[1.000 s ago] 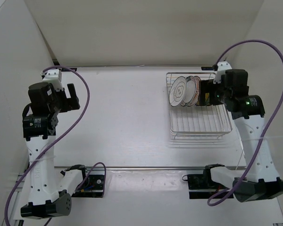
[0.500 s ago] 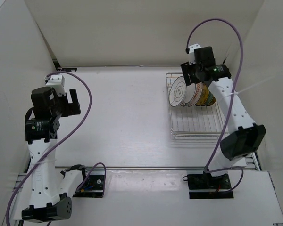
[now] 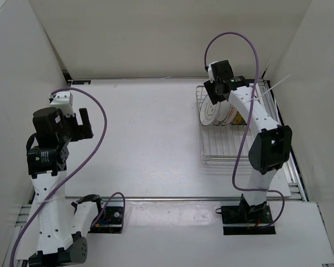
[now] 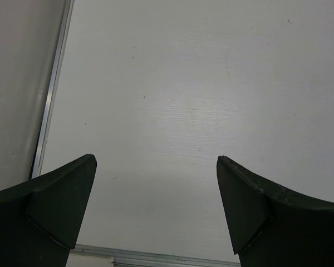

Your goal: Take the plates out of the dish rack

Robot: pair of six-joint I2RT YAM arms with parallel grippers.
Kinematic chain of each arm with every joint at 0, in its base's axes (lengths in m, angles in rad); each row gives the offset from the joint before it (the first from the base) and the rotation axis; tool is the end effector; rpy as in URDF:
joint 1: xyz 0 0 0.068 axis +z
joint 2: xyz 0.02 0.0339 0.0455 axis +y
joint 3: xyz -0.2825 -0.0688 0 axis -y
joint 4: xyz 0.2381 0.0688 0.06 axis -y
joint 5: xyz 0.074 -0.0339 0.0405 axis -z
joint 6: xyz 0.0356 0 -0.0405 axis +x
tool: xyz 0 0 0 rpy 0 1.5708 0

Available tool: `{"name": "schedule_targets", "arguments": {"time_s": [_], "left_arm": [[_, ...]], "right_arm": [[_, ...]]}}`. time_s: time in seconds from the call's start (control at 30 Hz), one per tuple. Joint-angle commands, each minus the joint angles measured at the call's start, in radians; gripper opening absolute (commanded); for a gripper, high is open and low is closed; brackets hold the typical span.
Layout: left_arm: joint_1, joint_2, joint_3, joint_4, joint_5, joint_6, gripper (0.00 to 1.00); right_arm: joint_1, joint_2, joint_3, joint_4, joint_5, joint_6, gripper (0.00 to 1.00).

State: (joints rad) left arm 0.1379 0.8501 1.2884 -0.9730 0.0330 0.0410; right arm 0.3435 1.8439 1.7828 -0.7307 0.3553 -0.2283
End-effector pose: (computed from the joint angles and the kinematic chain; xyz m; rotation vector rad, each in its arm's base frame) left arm 0.1170 0.0151 0.4253 -0.0822 2.1044 0.0726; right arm 0.3930 0.1274 0.3545 -0.4907 2.2763 -0.3614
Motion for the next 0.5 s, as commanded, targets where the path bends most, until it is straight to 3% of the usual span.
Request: {"name": "schedule_targets", "arguments": {"time_s": [0.0, 0.17, 0.27, 0.47], "left_arm": [[0.008, -0.006, 0.009, 0.003, 0.001, 0.005, 1.0], [0.017, -0.006, 0.009, 0.003, 0.011, 0.005, 1.0], [0.028, -0.006, 0.009, 0.003, 0.022, 0.005, 1.0], [0.037, -0.006, 0.009, 0.003, 0.022, 0.005, 1.0]], "right_arm": [[0.0, 0.018, 0.006, 0.048, 0.03, -0.016, 0.63], [0.0, 0.041, 0.006, 0.057, 0.03, -0.016, 0.57], [0.0, 0.052, 0.006, 0.057, 0.03, -0.016, 0.45], [0.0, 0.084, 0.006, 0.057, 0.03, -0.006, 0.43]]}}
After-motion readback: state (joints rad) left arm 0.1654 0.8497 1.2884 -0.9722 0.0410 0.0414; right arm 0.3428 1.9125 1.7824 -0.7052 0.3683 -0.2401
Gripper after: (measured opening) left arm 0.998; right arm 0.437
